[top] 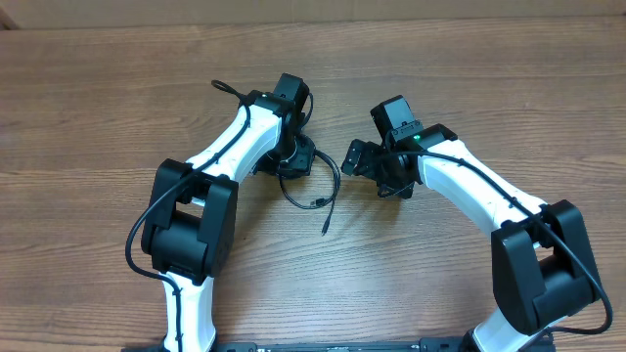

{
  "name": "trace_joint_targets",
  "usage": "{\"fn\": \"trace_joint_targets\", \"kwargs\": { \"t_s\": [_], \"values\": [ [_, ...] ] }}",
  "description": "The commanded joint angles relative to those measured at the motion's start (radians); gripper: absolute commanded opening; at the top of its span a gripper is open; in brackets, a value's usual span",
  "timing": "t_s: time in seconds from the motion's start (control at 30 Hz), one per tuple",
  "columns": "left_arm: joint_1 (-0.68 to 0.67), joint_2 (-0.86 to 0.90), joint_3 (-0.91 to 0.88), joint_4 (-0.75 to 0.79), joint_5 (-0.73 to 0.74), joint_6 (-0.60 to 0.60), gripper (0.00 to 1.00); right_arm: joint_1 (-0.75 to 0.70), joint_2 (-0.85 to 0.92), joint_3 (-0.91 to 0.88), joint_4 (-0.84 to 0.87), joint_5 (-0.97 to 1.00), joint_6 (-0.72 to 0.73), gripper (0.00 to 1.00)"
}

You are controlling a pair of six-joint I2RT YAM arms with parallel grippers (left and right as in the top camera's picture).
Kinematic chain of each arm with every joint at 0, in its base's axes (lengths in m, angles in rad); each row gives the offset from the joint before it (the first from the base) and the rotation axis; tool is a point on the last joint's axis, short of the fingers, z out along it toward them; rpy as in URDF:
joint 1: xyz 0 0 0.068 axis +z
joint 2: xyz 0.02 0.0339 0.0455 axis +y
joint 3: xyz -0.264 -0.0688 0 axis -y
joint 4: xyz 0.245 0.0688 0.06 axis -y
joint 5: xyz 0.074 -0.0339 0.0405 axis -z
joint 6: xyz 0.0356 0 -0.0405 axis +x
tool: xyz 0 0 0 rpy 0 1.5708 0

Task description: Untangle cables

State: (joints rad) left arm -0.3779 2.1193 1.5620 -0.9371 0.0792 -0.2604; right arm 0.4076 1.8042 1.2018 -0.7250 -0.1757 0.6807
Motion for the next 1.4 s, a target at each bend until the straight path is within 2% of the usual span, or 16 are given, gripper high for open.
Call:
{"fn": "trace_joint_targets", "kwargs": {
  "t_s": [0.0,0.17,0.27,0.3,0.33,0.37,0.43,1.13,1.37],
  "values": [
    [0.005,0.018,-0.006,-0.003,-0.004,-0.005,0.63,0.003,-0.002,-0.004,0.006,0.011,0.007,1.0],
    [0.005,0.018,-0.006,-0.003,-0.004,-0.005,0.63,0.003,-0.002,-0.004,0.006,0.011,0.007,1.0],
    [0.005,0.018,-0.006,-0.003,-0.004,-0.005,0.57,0.003,-0.002,-0.004,0.006,0.011,0.007,1.0],
    [0.005,0.018,-0.006,-0.003,-0.004,-0.005,0.52,0.003,-0.002,-0.004,0.006,0.011,0.007,1.0],
    [0.005,0.018,-0.006,-0.003,-0.004,-0.004,0.42,0.003,-0.002,-0.004,0.006,0.011,0.007,1.0],
    [0.005,0.018,-0.006,-0.003,-0.004,0.003,0.27,0.003,-0.002,-0.004,0.006,0.011,0.007,1.0],
    [0.005,0.018,-0.006,-0.004,-0.003,0.015,0.05,0.003,-0.002,-0.004,0.006,0.011,0.007,1.0],
    [0.005,-0.019,0.024,-0.065,0.0,0.029,0.04,0.003,-0.002,-0.004,0.006,0.011,0.007,1.0],
    [0.007,-0.117,0.025,-0.06,0.0,0.028,0.04,0.003,-0.002,-0.004,0.006,0.011,0.007,1.0]
  ]
}}
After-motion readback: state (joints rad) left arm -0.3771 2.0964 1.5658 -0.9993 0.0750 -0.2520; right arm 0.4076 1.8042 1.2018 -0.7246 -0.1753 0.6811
